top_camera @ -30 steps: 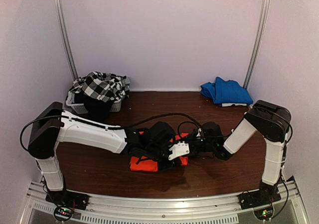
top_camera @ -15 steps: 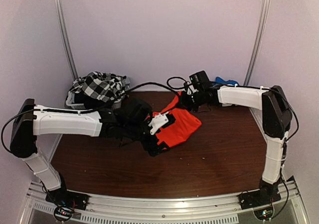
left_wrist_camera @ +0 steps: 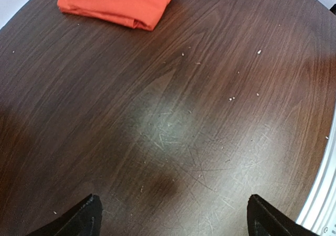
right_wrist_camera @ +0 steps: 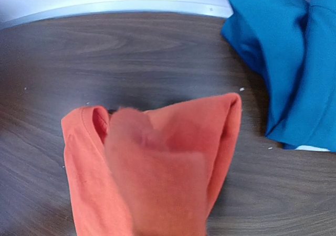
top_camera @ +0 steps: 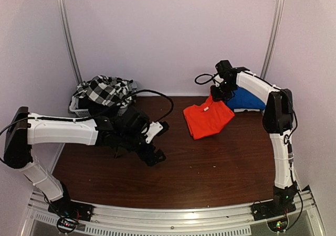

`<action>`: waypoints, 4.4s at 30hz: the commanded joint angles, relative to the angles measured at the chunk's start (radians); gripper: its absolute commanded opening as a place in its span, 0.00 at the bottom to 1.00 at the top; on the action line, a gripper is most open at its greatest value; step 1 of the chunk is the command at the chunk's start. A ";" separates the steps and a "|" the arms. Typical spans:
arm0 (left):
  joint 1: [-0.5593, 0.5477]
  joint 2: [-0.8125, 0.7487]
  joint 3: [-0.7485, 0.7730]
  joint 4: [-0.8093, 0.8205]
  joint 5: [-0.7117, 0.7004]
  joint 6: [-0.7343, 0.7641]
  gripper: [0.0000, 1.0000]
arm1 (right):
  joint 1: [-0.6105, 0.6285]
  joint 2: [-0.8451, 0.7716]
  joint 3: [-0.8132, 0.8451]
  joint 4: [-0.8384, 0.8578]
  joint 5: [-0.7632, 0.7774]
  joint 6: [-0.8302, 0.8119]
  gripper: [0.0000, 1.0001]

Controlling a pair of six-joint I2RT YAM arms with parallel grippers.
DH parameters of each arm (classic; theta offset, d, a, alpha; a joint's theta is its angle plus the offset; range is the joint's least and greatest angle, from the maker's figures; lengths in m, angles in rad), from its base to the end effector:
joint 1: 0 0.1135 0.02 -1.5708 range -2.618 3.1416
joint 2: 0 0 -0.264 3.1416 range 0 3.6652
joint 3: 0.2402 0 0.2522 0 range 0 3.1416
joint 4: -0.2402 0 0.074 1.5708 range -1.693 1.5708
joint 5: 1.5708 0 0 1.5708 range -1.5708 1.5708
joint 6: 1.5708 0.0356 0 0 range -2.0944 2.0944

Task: Fold and stack the mixed laundry pile
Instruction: Place the square-folded T-shirt at the corner of the board, then pick up the crumpled shirt from the bin, then place the crumpled shirt at the center of the board.

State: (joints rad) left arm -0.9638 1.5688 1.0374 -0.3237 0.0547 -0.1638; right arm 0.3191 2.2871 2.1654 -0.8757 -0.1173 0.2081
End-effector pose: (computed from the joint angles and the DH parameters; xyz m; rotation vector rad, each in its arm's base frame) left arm 0.1883 -0.2746 0.2224 1.0002 2.2997 -0.5591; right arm 0.4764 0.1618 0.2506 -0.1889 2.5900 0.3466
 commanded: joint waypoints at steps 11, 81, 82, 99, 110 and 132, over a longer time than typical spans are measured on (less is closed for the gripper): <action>0.001 0.024 0.008 -0.048 -0.015 -0.011 0.98 | -0.179 0.039 0.269 -0.005 0.083 -0.097 0.00; 0.820 0.392 1.110 -0.537 -0.179 -0.125 0.98 | -0.320 -0.377 -0.159 0.281 -0.128 -0.008 1.00; 0.841 0.418 1.114 -0.545 -0.185 -0.141 0.98 | -0.287 -0.397 -0.190 0.290 -0.144 -0.004 1.00; 0.917 0.665 1.230 -0.439 -0.039 -0.164 0.29 | 0.065 -0.601 -0.685 0.475 -0.244 0.188 0.99; 0.888 0.475 1.299 -0.231 0.240 -0.271 0.00 | 0.100 -0.623 -0.753 0.562 -0.288 0.325 0.97; 0.506 0.281 1.382 0.206 0.524 -0.729 0.00 | 0.114 -0.855 -0.938 0.594 -0.215 0.351 0.99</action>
State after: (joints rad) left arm -0.4000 1.8915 2.4611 -0.2337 0.4965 -0.8337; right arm 0.4301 1.4937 1.2690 -0.2798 -0.3725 0.5747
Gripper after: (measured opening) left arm 0.036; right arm 0.982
